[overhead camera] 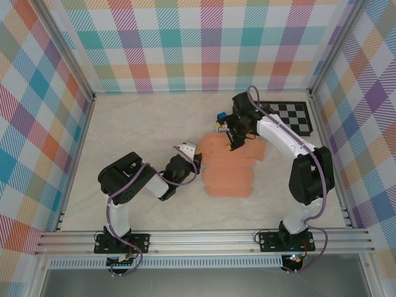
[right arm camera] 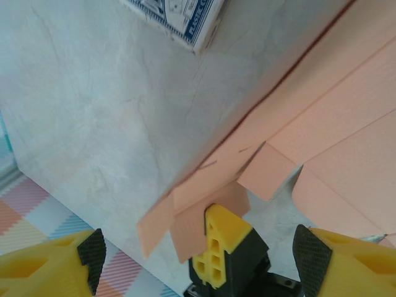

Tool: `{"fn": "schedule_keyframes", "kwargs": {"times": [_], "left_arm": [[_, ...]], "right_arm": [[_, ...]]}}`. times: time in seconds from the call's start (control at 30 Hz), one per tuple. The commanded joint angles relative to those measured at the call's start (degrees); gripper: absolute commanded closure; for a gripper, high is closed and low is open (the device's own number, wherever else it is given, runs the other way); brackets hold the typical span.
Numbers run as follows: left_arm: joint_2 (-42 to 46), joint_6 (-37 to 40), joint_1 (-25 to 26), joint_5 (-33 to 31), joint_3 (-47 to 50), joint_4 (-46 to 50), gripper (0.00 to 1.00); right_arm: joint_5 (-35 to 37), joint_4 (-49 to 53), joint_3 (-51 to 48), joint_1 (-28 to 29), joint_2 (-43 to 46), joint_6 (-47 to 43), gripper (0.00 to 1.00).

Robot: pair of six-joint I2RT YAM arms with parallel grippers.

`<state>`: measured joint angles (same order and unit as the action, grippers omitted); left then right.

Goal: Fold the paper box

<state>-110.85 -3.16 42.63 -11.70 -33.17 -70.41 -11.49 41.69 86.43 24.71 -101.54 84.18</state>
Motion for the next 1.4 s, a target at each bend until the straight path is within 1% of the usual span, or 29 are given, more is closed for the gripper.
{"fn": "schedule_keyframes", "kwargs": {"times": [0.0, 0.07, 0.23, 0.3, 0.33, 0.43, 0.57, 0.63, 0.67, 0.73, 0.8, 0.87, 0.93, 0.97, 1.03, 1.07, 1.1, 1.13, 1.2, 1.3, 1.37], "left_arm": [[-0.59, 1.55, 0.92, -1.52, 0.46, -2.80, 1.00], [-0.59, 1.45, 0.88, -1.75, 0.45, -2.84, 1.00], [-0.69, 1.08, 0.94, -2.90, 0.49, -2.62, 1.00], [-0.72, 0.76, 0.95, -3.50, 0.57, -2.54, 1.00], [-0.66, 0.59, 0.91, -3.67, 0.49, -2.37, 1.00], [-0.77, 0.30, 0.93, -3.93, 0.39, -2.23, 1.00], [-1.13, -0.72, 0.96, -4.16, -0.26, -1.75, 1.00], [-1.32, -1.23, 0.96, -3.94, -0.40, -1.83, 1.00], [-1.24, -1.39, 0.94, -4.01, -0.46, -1.70, 1.00], [-1.34, -1.78, 0.96, -4.12, -0.58, -1.57, 1.00], [-1.46, -2.49, 0.88, -4.08, -0.74, -1.49, 1.00], [-1.56, -2.85, 0.92, -3.50, -0.85, -1.53, 1.00], [-1.50, -3.29, 0.96, -3.01, -0.98, -1.57, 0.99], [-1.31, -3.70, 0.94, -2.67, -0.94, -1.57, 0.97], [-0.66, -4.98, 0.93, -1.89, -0.55, -1.93, 0.88], [-0.14, -6.01, 0.92, -1.18, 0.20, -2.75, 0.75], [0.66, -6.92, 0.63, 0.50, 1.15, -4.11, 0.65], [1.65, -7.54, 0.37, 2.84, 2.08, -5.10, 0.61], [4.67, -8.17, 0.06, 6.86, 4.04, -5.60, 0.49], [12.05, -5.84, -0.05, 11.39, 6.47, -0.70, 0.44], [18.23, -3.37, -0.09, 11.91, 7.95, 4.63, 0.42]], "right_arm": [[-1.11, -1.32, 1.37, 0.38, -1.45, 6.75, 0.23], [-0.91, -1.45, 1.71, 0.34, -2.61, 7.47, 0.31], [0.96, -0.72, 2.60, 0.21, -4.20, 6.15, 0.40], [2.08, -0.11, 2.52, 0.19, -3.92, 5.33, 0.44], [2.54, 0.05, 2.30, 0.24, -3.67, 4.96, 0.49], [3.51, 0.04, 0.60, 0.26, -2.53, 4.76, 0.58], [4.25, -0.91, -2.41, 0.25, -0.98, 4.76, 0.66], [5.15, -1.72, -3.84, 0.39, -0.08, 4.61, 0.72], [5.60, -2.01, -4.35, 0.43, 0.38, 4.34, 0.76], [6.78, -2.93, -5.25, 0.60, 1.20, 3.38, 0.80], [8.09, -4.89, -6.51, 0.87, 2.14, 1.73, 0.89], [8.18, -8.24, -8.65, 1.12, 3.04, 0.38, 0.95], [8.51, -11.38, -11.30, 1.35, 4.01, -0.22, 0.96], [9.10, -12.70, -12.63, 1.59, 4.76, -0.66, 0.97], [9.86, -16.21, -15.23, 1.68, 5.85, -2.24, 0.98], [10.03, -18.46, -16.24, 1.66, 6.28, -4.44, 0.98], [10.40, -20.45, -17.05, 1.58, 6.73, -6.47, 0.99], [10.58, -22.22, -17.78, 1.42, 7.09, -8.69, 1.00], [9.68, -25.59, -19.34, 0.86, 7.72, -12.17, 1.00], [5.65, -31.25, -22.17, -0.39, 8.30, -14.88, 1.00], [2.85, -34.00, -23.40, -1.07, 8.47, -16.57, 1.00]]}}
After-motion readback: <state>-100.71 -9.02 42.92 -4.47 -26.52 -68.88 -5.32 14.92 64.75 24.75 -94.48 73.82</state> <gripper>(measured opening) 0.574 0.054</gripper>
